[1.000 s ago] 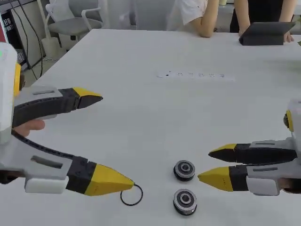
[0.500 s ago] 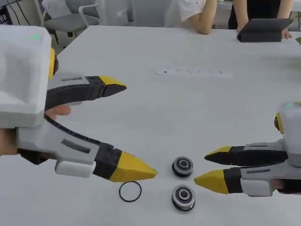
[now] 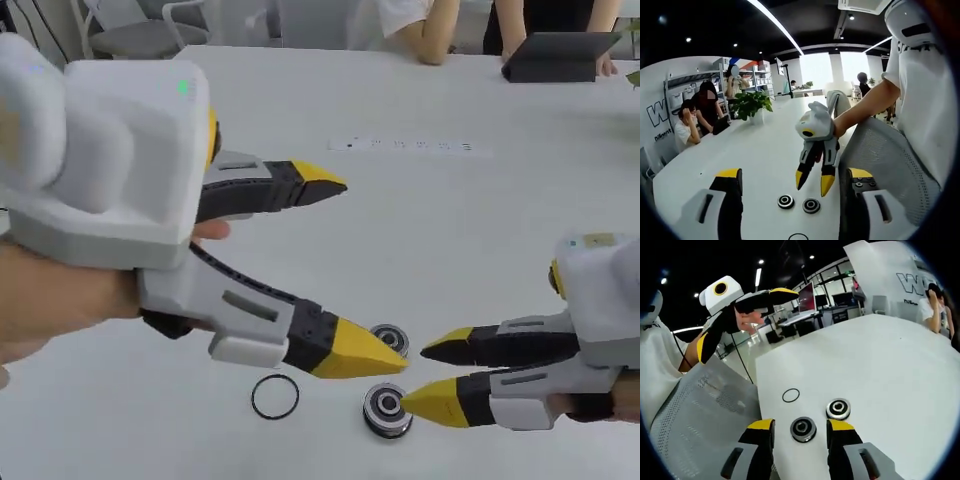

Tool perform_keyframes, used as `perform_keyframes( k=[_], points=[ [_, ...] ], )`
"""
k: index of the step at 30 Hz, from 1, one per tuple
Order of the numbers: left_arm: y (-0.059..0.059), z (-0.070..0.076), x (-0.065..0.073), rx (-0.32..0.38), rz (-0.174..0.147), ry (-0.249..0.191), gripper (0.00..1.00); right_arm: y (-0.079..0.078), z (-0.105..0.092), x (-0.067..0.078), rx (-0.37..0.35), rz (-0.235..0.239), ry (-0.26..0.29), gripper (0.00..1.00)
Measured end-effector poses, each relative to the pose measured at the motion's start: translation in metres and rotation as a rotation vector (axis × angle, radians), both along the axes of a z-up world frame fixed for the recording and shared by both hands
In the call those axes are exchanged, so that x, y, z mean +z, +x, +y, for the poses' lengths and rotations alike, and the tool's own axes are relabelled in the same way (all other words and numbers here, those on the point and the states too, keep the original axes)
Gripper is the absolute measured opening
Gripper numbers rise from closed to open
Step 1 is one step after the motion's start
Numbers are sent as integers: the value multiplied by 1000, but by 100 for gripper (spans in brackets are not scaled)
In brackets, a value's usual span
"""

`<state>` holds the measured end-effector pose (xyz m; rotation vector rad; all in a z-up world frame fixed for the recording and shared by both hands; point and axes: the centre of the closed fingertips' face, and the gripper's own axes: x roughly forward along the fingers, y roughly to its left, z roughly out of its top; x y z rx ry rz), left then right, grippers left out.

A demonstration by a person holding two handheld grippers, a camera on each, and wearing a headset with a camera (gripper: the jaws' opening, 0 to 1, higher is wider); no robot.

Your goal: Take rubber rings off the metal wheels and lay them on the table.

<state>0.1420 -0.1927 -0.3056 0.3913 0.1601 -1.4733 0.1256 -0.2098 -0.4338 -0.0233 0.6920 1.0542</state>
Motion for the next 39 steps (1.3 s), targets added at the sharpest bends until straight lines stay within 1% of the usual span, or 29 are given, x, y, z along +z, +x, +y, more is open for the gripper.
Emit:
perform_keyframes(
  k=[2, 4, 6, 7, 9, 12, 14, 15, 16, 18, 20, 21, 22, 23, 24, 25, 26, 28, 29, 31, 32, 34, 35, 39],
  points=[
    [-1, -6, -6, -19, -8, 18, 78, -1, 0, -6, 11, 7, -18, 38],
    [-2, -12, -10, -35, -13, 28, 78, -3, 0, -10, 19, 12, -26, 38],
    [-4, -17, -13, -48, -11, 26, 78, -5, 0, -14, 29, 18, -37, 37],
    [-4, -19, -14, -52, -8, 17, 77, -6, 0, -16, 35, 17, -45, 36],
    [-7, -25, -18, -62, 11, -3, 75, -6, 0, -18, 41, 15, -51, 35],
    [-9, -30, -29, -72, 35, -2, 72, -6, 0, -20, 38, 13, -54, 35],
    [-8, -33, -36, -74, 43, 3, 72, -6, 1, -21, 38, 14, -55, 34],
    [-7, -34, -39, -69, 48, 1, 71, -6, 1, -21, 40, 16, -55, 34],
    [-5, -35, -41, -52, 63, -11, 71, -7, 1, -23, 44, 17, -59, 34],
    [-2, -34, -44, -40, 94, -23, 69, -8, 0, -26, 51, 12, -76, 34],
    [4, -34, -47, -13, 121, -44, 67, -8, 0, -27, 55, 9, -82, 33],
    [7, -33, -50, -4, 124, -44, 67, -8, 1, -27, 55, 9, -84, 33],
    [11, -31, -57, 11, 127, -25, 64, -8, 0, -28, 54, 9, -85, 33],
    [15, -28, -65, 28, 119, 8, 61, -8, 0, -28, 53, 10, -87, 33],
    [18, -26, -71, 53, 121, 11, 59, -8, -1, -31, 49, 17, -97, 33],
    [18, -26, -73, 59, 127, 4, 60, -8, -1, -33, 46, 21, -106, 33],
    [17, -25, -76, 71, 139, -8, 61, -8, -2, -34, 47, 20, -111, 33],
    [15, -23, -82, 72, 141, -3, 60, -8, -3, -35, 43, 21, -116, 33],
    [14, -20, -89, 77, 137, 24, 57, -8, -3, -36, 40, 22, -115, 33],
    [13, -15, -99, 70, 108, 74, 53, -7, -3, -36, 34, 26, -112, 33],
    [11, -15, -102, 65, 102, 77, 53, -7, -3, -36, 31, 28, -115, 33],
    [9, -14, -106, 60, 110, 84, 53, -6, -4, -37, 28, 26, -120, 33],
    [7, -14, -110, 46, 120, 95, 53, -6, -4, -37, 27, 25, -121, 33],
    [6, -15, -116, 37, 128, 100, 50, -7, -5, -39, 22, 33, -122, 33]
  ],
)
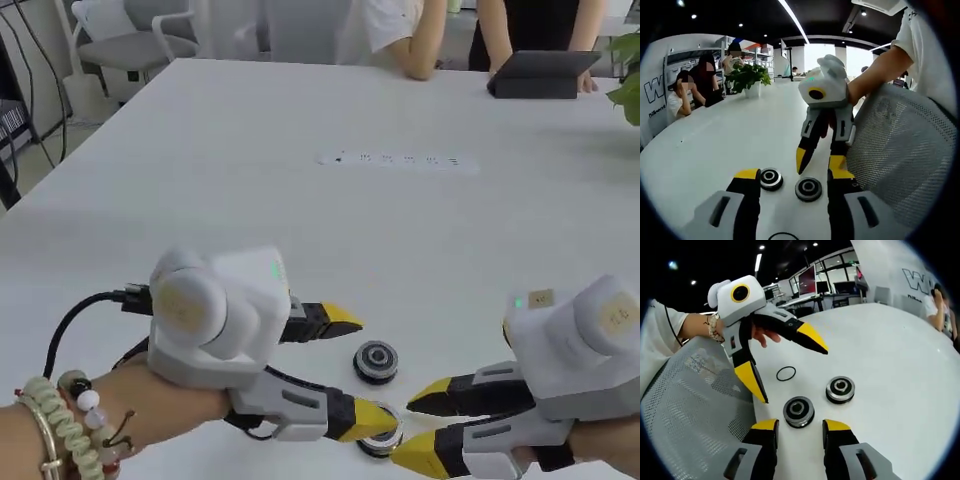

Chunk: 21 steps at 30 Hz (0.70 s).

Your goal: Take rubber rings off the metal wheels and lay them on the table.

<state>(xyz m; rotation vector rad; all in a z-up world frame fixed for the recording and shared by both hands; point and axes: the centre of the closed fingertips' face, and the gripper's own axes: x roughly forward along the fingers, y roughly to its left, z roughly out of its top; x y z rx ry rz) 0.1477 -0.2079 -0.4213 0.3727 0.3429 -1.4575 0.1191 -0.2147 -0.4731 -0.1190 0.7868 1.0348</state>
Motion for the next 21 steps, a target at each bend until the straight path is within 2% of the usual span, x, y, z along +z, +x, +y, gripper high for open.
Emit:
perform_keyframes(
  k=[3, 8, 12, 14, 21],
  points=[
    [-1, -1, -3, -6, -12, 0, 49, -1, 0, -2, -7, 15, 5, 32],
    [-5, -4, -9, -21, 13, -6, 42, 0, 1, -2, -4, 12, 5, 31],
    [-10, -6, -20, -35, 22, 22, 39, 1, 0, -2, -8, 8, 4, 31],
    [-14, -7, -25, -51, 39, 32, 38, 2, -1, -2, -11, 6, 3, 31],
    [-16, -9, -28, -56, 49, 34, 33, 3, -3, -4, -12, 1, -9, 30]
  ],
)
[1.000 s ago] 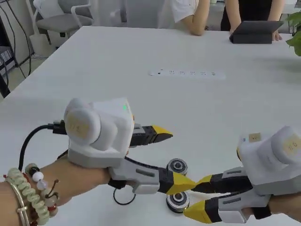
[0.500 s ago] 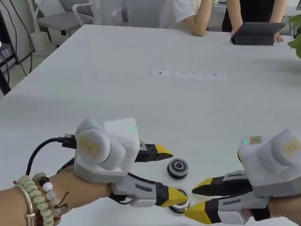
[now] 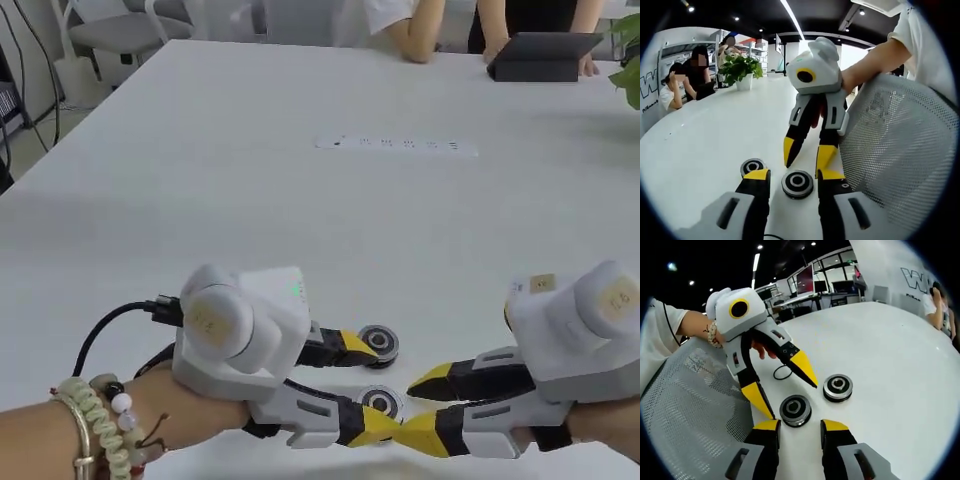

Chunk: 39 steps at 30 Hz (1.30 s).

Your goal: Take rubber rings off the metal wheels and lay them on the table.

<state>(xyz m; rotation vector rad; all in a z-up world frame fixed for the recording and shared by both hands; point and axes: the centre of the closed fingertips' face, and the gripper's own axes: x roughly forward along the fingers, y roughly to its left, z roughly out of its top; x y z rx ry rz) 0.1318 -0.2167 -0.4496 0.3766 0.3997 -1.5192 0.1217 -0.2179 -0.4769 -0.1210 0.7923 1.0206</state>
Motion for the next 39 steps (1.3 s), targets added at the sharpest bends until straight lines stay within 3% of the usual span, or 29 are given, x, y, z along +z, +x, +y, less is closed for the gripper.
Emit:
perform_keyframes(
  k=[10, 14, 24, 28, 39],
  points=[
    [-5, 2, -10, -27, -13, 45, 24, -2, 1, -2, 17, -2, -12, 29],
    [-6, 0, -10, -26, -5, 42, 19, -2, 2, -2, 21, -7, -16, 29],
    [-4, 2, -10, -25, -30, 50, 11, -3, 4, -4, 39, -21, -31, 26],
    [-5, 3, -11, -41, -45, 53, 10, -3, 8, -5, 57, -44, -45, 23],
    [-6, 2, -11, -39, -37, 50, 8, -3, 3, -8, 104, -90, -110, 8]
  ],
)
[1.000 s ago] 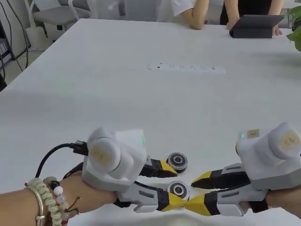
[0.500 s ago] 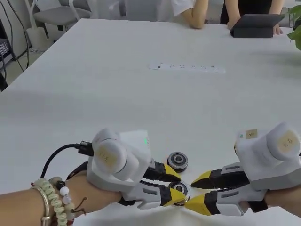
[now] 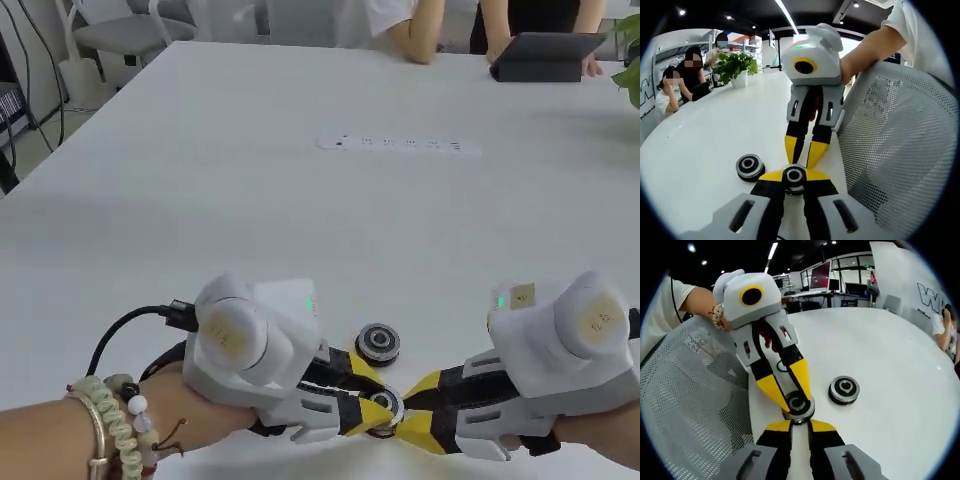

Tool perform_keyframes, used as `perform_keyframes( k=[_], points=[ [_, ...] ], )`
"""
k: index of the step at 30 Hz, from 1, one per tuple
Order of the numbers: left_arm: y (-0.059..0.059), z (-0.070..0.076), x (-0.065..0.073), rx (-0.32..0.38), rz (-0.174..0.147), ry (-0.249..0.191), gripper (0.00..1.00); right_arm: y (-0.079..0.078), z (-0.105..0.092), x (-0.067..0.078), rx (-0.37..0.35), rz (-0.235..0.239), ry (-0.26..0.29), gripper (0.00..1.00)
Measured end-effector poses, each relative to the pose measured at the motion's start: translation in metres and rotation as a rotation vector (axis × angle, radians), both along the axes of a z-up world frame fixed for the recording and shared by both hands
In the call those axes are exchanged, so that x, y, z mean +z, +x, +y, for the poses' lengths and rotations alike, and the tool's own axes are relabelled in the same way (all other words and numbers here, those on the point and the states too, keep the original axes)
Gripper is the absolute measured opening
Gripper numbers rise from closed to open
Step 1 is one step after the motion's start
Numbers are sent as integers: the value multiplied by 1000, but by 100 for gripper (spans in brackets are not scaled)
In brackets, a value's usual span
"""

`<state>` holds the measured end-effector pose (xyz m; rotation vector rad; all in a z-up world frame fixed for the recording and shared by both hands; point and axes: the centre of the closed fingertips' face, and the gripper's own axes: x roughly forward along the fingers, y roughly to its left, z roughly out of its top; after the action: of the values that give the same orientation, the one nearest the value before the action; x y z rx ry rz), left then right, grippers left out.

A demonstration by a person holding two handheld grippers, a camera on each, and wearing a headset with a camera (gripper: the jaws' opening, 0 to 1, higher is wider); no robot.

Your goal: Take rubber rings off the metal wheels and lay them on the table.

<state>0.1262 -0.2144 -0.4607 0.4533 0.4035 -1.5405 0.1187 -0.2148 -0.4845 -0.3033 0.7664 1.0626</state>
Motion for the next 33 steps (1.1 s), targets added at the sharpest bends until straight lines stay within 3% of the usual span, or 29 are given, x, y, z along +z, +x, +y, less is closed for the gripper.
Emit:
perform_keyframes(
  k=[2, 10, 14, 20, 21, 23, 27, 33],
  points=[
    [0, 0, 0, 2, -1, -3, 8, 2, -2, 0, 2, -22, -12, 1],
    [1, 0, 0, 6, 0, -8, 8, 4, -2, 0, -33, 1, -27, 0],
    [2, 0, 0, 6, -1, -9, 8, 4, -4, -1, -136, 100, -10, 0],
    [2, 0, 0, 7, -1, -11, 8, 6, -6, -2, -217, 174, 19, 0],
    [2, 0, 0, 7, -1, -11, 8, 5, -7, -2, -263, 216, 30, 0],
    [2, 0, 0, 7, -2, -11, 8, 7, -7, -1, -266, 217, 40, 0],
    [4, 0, 0, 8, -5, -11, 8, 11, -10, 1, -334, 268, 101, 0],
    [4, 0, 0, 12, -4, -13, 8, 12, -12, 3, -397, 331, 149, 0]
  ],
)
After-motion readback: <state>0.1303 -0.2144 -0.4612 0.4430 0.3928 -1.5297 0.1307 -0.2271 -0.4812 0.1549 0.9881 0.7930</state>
